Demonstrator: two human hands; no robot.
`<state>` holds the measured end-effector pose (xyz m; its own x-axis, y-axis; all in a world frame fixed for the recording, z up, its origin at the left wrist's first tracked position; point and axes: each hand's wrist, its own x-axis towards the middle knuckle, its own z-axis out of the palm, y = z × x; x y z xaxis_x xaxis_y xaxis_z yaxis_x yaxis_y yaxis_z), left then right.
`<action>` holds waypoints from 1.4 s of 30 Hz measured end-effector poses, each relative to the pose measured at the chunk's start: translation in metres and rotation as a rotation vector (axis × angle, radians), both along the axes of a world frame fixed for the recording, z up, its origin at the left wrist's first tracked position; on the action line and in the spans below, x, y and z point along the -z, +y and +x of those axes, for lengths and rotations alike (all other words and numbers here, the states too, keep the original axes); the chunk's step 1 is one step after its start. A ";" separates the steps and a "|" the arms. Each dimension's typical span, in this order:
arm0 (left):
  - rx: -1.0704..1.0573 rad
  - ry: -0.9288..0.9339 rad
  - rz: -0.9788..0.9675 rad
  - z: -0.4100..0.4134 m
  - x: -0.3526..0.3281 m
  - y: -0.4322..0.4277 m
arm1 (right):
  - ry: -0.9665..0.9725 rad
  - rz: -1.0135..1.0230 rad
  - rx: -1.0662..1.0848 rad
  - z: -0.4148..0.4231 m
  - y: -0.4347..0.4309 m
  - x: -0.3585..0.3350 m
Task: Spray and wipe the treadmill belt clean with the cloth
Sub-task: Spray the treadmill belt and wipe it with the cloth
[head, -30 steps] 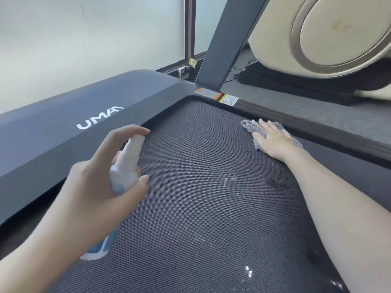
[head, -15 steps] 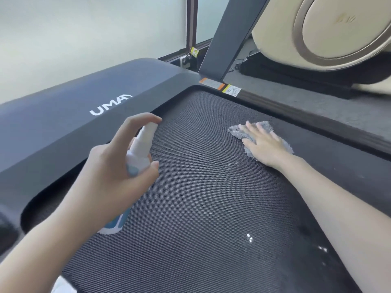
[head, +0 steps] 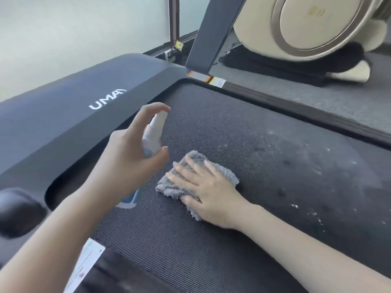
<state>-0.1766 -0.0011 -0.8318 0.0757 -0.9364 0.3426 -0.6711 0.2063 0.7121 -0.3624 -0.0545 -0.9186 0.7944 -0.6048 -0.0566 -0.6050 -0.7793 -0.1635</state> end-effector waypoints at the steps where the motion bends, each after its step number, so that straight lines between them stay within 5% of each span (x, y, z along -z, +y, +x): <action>1: 0.005 -0.004 -0.001 0.000 -0.001 0.001 | 0.003 0.002 -0.033 0.000 0.011 -0.001; 13: -0.087 0.007 -0.024 -0.014 -0.002 0.003 | -0.029 -0.166 -0.471 -0.041 0.064 0.009; 18: -0.122 0.004 -0.027 -0.033 0.000 0.008 | -0.049 -0.175 -0.488 -0.055 0.063 0.011; 34: -0.133 -0.049 -0.006 -0.062 0.028 0.015 | 0.000 0.011 0.303 -0.143 -0.054 0.010; 42: -0.133 -0.172 0.010 -0.068 0.026 -0.006 | -0.005 0.003 0.359 -0.149 -0.059 0.010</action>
<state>-0.2447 -0.0069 -0.8583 0.1400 -0.9255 0.3519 -0.8039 0.1013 0.5861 -0.5119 -0.1138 -0.9286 0.5315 -0.8452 -0.0554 -0.8393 -0.5167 -0.1691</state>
